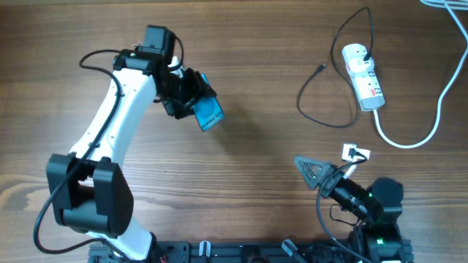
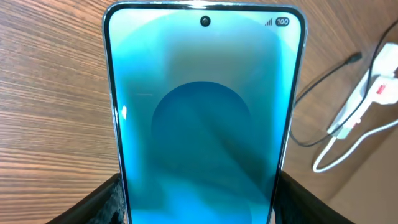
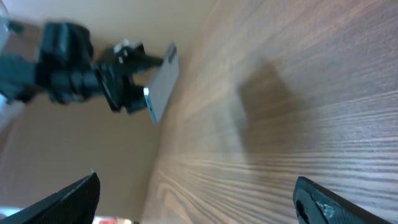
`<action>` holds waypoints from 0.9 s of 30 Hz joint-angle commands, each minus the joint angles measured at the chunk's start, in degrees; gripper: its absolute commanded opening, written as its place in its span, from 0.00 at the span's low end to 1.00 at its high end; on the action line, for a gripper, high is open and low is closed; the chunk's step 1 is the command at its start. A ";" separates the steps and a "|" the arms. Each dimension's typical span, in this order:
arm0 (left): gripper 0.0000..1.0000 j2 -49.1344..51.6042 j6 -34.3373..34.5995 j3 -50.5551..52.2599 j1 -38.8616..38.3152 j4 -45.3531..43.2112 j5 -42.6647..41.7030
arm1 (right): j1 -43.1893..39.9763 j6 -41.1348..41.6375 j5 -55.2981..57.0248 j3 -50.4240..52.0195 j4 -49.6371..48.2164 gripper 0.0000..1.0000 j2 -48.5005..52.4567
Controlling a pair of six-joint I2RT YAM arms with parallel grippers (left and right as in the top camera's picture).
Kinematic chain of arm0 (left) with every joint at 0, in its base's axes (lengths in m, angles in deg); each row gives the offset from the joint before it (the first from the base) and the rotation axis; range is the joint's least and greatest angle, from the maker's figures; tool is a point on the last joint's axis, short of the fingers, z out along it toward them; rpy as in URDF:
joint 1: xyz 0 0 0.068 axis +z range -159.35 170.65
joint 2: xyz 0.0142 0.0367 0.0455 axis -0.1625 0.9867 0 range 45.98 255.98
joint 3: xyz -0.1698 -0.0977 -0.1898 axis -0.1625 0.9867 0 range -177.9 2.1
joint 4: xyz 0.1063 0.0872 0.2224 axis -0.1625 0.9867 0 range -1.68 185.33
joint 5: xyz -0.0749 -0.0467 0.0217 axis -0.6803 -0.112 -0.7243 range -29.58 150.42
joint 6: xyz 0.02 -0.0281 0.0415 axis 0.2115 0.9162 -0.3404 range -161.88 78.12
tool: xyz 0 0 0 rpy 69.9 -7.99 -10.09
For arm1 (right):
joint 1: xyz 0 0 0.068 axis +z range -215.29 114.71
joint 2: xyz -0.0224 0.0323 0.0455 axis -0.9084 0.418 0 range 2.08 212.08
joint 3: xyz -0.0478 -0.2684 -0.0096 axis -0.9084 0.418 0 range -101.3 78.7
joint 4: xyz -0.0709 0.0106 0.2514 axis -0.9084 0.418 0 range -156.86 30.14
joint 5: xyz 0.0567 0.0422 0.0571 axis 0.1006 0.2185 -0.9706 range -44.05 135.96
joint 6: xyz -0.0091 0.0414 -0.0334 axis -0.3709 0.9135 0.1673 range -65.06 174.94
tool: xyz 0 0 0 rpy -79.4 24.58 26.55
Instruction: Plug charger to phone and switch on socket
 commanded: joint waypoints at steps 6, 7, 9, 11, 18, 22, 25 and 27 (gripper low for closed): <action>0.52 -1.22 13.46 -1.18 -12.28 -4.35 7.37 | 9.81 -4.33 8.90 0.09 -12.02 1.00 7.85; 0.52 -1.22 15.56 -1.18 -14.58 -5.55 7.50 | 12.50 -3.15 12.94 0.09 -13.64 1.00 9.27; 0.52 -1.22 18.25 -1.18 -17.46 -6.80 8.61 | 15.63 -0.76 18.60 0.09 -15.87 0.99 11.04; 0.52 -1.22 20.33 -1.18 -20.39 -8.24 9.27 | 18.34 0.24 23.04 0.09 -19.87 0.98 12.90; 0.54 -1.22 25.88 -1.18 -30.32 -13.35 9.44 | 24.22 5.35 36.20 0.09 -32.76 0.87 27.93; 0.54 -1.22 28.70 -1.18 -32.92 -14.51 9.44 | 24.22 5.42 36.22 0.04 -46.75 0.77 38.25; 0.54 -1.22 30.38 -1.18 -34.12 -15.96 9.44 | 24.22 8.17 36.15 0.04 -53.48 0.69 47.43; 0.54 -1.22 30.51 -1.18 -34.27 -16.26 9.46 | 24.22 8.11 35.54 0.04 -58.49 0.61 52.54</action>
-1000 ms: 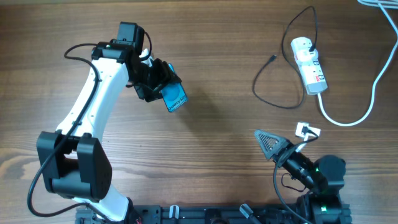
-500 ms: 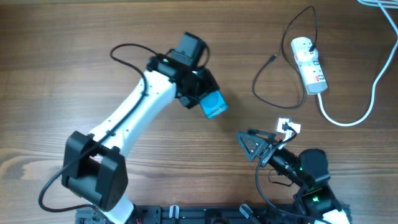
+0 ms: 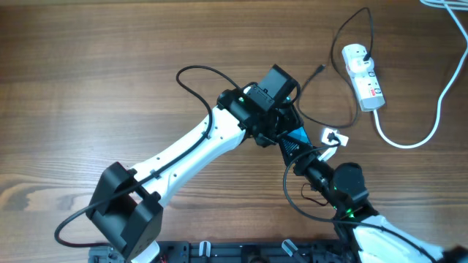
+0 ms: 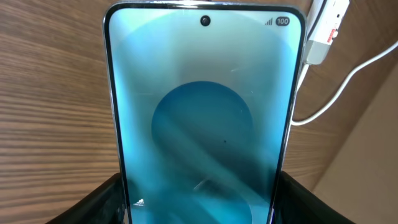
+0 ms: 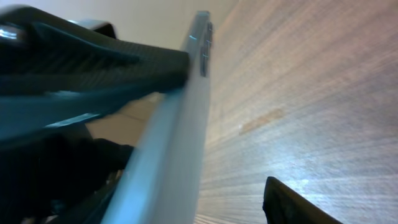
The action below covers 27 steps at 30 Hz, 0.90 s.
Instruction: Plug charger to phone and switch on socket
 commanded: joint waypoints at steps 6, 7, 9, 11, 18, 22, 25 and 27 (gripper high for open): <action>0.55 -1.20 1.38 -1.16 -0.33 0.68 1.03 | 0.26 1.03 -0.81 -0.02 -10.62 0.54 7.06; 0.55 -1.20 1.20 -1.16 -0.33 0.92 1.03 | 0.26 1.03 -0.83 -0.02 -10.86 0.54 7.06; 0.55 -1.20 1.14 -1.16 -0.33 1.53 1.05 | 0.26 1.07 -0.85 -0.02 -10.97 0.45 7.06; 0.55 -1.20 1.03 -1.16 -0.33 1.51 1.05 | 0.26 1.05 -1.25 -0.02 -10.97 0.36 7.06; 0.56 -1.20 1.03 -1.16 -0.33 1.51 1.03 | 0.26 2.51 -2.78 -0.02 -10.95 0.19 7.06; 0.57 -1.20 1.03 -1.16 -0.35 1.55 1.01 | 0.26 4.02 -2.75 -0.02 -11.06 0.06 7.06; 0.60 -1.20 1.03 -1.16 -0.35 1.92 1.01 | 0.26 3.96 -2.75 -0.02 -11.04 0.05 7.06; 0.66 -1.20 1.03 -1.16 -0.35 1.97 1.01 | 0.26 3.98 -2.75 -0.02 -11.02 0.05 7.06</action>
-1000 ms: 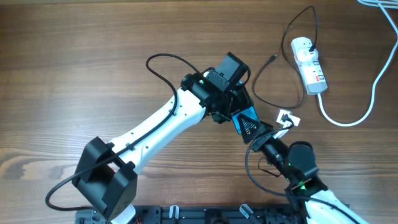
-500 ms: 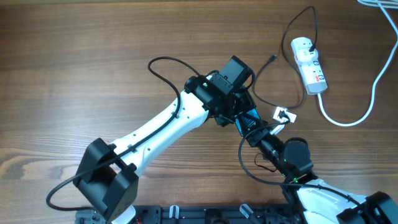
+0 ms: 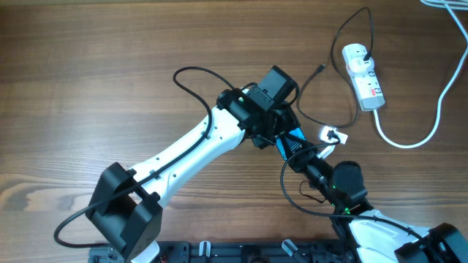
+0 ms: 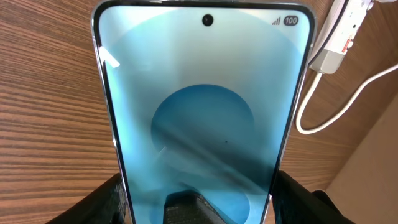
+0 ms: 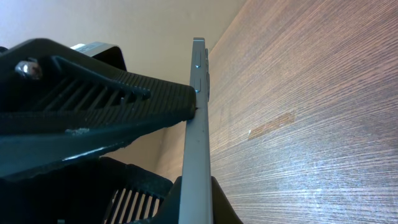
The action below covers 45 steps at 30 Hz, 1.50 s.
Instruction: Plug charger to phone and switch on socket
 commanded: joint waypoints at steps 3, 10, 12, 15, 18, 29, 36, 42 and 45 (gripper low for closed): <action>1.00 -1.16 -0.31 -1.16 -0.31 0.35 -0.50 | 0.37 3.02 -2.25 0.00 -1.60 0.05 -0.17; 1.00 -7.37 -8.48 -1.18 13.94 3.82 -6.78 | 0.35 25.64 -1.60 0.00 5.22 0.04 -0.17; 1.00 -10.23 -20.59 -1.18 20.26 8.26 -6.78 | 0.35 34.38 -2.47 0.00 6.97 0.04 -0.17; 1.00 -11.91 -31.74 -1.16 26.88 17.33 -6.23 | 0.37 43.78 -6.60 0.00 5.09 0.04 -0.17; 1.00 -12.00 -31.61 -0.70 31.76 23.63 -6.86 | 0.37 53.75 -9.09 0.00 1.62 0.04 -0.17; 0.91 -12.00 -13.60 24.11 28.74 -15.69 -33.99 | 0.37 54.40 -9.55 -1.25 -2.49 0.05 -0.17; 0.71 -12.00 1.16 32.44 19.02 -33.75 -29.20 | 0.37 54.40 -9.35 -1.70 2.10 0.04 -0.15; 0.51 -12.00 11.45 32.44 15.04 -35.60 -27.41 | 0.37 54.40 -8.92 -1.73 2.64 0.05 -0.17; 0.50 -12.00 12.24 32.44 12.59 -36.00 -24.24 | 0.37 54.40 -8.92 -1.73 0.70 0.05 -0.17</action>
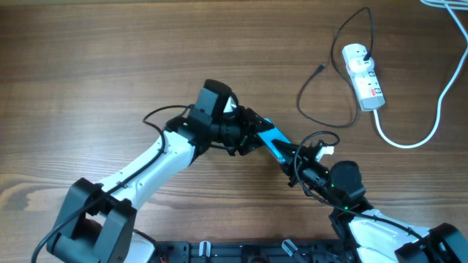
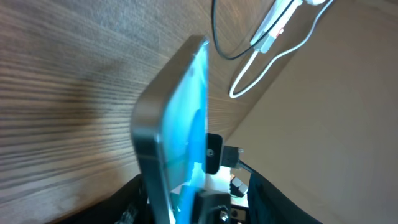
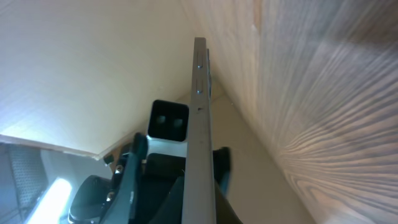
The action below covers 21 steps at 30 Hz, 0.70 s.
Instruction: Plug charger to phone and switch on socket
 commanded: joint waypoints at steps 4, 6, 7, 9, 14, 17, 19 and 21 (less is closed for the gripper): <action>0.47 -0.20 3.65 0.31 -2.86 -2.73 4.63 | 0.28 0.39 -0.13 -1.36 -3.82 0.04 -0.17; 0.38 -0.20 3.63 0.31 -2.86 -2.69 4.66 | 0.28 0.42 -0.11 -1.36 -4.11 0.04 -0.15; 0.30 -0.20 3.65 0.31 -2.86 -2.71 4.68 | 0.28 0.39 -0.13 -1.36 -3.69 0.04 -0.15; 0.23 -0.20 3.63 0.31 -2.86 -2.69 5.05 | 0.28 0.39 -0.37 -1.36 -4.07 0.04 -0.17; 0.08 -0.17 3.63 0.31 -3.19 -2.69 6.32 | 0.28 0.39 -1.05 -1.36 -4.11 0.04 -0.17; 0.04 -0.17 3.61 0.31 -3.30 -2.69 6.34 | 0.28 0.37 -1.05 -1.36 -4.04 0.05 -0.17; 0.04 -0.17 3.61 0.31 -3.28 -2.69 6.34 | 0.28 0.39 -1.25 -1.36 -3.63 0.09 -0.17; 0.04 -0.17 3.61 0.31 -3.28 -2.69 7.02 | 0.28 0.39 -1.70 -1.36 -2.82 0.11 -0.17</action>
